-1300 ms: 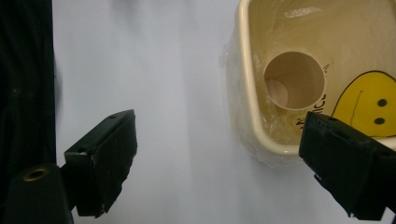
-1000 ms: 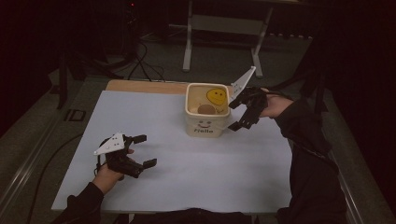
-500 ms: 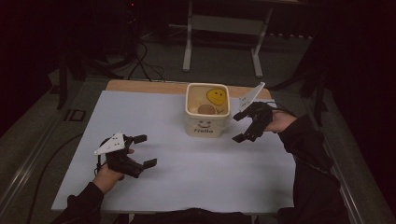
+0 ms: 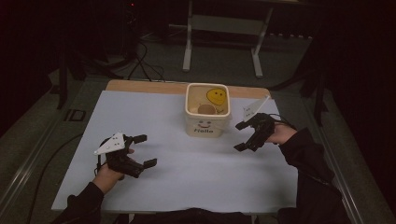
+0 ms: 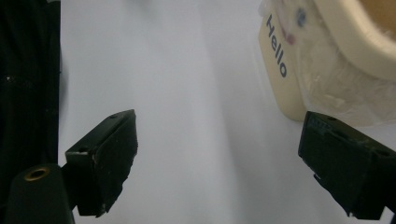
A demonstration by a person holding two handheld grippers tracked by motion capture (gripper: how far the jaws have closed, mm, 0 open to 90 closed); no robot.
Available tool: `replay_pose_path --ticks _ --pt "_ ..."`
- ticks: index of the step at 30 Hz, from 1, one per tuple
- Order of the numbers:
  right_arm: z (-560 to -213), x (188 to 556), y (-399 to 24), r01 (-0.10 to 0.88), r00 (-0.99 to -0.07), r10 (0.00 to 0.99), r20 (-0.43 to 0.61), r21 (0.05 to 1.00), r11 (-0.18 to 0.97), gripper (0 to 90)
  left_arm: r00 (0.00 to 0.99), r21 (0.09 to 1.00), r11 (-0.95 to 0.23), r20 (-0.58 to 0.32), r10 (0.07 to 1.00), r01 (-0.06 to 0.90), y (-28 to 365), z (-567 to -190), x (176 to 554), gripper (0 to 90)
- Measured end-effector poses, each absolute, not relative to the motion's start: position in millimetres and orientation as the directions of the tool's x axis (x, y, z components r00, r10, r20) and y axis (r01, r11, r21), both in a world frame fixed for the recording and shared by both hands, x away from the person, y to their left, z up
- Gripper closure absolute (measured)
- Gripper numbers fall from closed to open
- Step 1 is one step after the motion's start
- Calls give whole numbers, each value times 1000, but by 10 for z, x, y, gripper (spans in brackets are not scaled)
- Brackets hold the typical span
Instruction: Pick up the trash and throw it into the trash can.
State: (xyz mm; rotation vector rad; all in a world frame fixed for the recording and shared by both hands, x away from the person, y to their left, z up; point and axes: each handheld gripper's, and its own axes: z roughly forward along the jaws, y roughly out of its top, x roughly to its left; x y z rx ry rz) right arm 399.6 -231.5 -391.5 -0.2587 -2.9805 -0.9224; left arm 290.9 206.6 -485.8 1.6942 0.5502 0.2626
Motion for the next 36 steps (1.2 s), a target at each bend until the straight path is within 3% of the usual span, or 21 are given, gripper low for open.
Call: replay_pose_path --ticks 36 --pt "-4618 3708 -2517 266 -959 262 108 657 705 117 863 972 -126 -112 492 199 2053 -4846 2899 6"
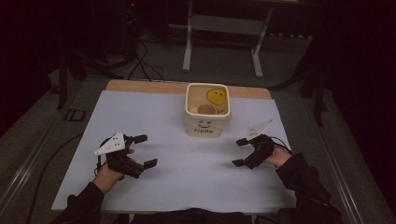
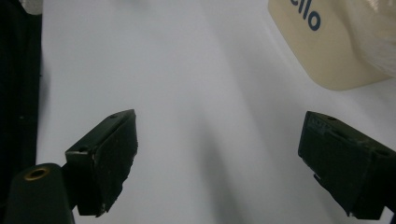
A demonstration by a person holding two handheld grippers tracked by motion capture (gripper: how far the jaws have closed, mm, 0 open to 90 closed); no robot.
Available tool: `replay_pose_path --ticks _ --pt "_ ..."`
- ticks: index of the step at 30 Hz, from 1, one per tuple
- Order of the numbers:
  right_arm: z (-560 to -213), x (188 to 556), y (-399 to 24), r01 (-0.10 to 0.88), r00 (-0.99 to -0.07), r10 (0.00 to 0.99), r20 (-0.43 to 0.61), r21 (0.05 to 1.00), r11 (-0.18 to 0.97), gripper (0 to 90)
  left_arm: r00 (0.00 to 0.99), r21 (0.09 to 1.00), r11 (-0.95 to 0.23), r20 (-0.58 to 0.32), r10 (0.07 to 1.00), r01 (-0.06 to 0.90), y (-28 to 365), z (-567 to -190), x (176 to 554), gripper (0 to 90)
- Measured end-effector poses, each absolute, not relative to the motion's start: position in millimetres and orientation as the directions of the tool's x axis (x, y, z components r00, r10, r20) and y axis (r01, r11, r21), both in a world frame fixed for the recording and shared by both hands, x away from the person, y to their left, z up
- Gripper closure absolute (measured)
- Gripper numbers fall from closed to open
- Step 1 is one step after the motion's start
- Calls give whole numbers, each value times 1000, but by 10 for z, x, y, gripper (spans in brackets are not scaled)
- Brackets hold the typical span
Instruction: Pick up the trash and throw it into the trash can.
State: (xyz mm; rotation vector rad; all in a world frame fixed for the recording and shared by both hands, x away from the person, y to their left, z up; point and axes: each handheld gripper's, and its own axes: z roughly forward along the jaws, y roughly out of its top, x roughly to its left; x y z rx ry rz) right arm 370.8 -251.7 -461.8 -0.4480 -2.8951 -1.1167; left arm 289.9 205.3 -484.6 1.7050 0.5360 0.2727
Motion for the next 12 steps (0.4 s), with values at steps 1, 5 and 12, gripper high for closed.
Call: replay_pose_path --ticks 1,5,12 --pt "-4635 3706 -2508 270 -959 261 113 654 707 118 864 972 -130 -109 492 197 2050 -4845 2897 6" --pt "-4688 3716 -2484 269 -959 261 111 644 717 117 864 971 -132 -109 491 198 2043 -4846 2896 6" --pt "-4703 3731 -2499 279 -956 266 120 648 709 118 865 971 -133 -109 491 198 2044 -4846 2898 5"
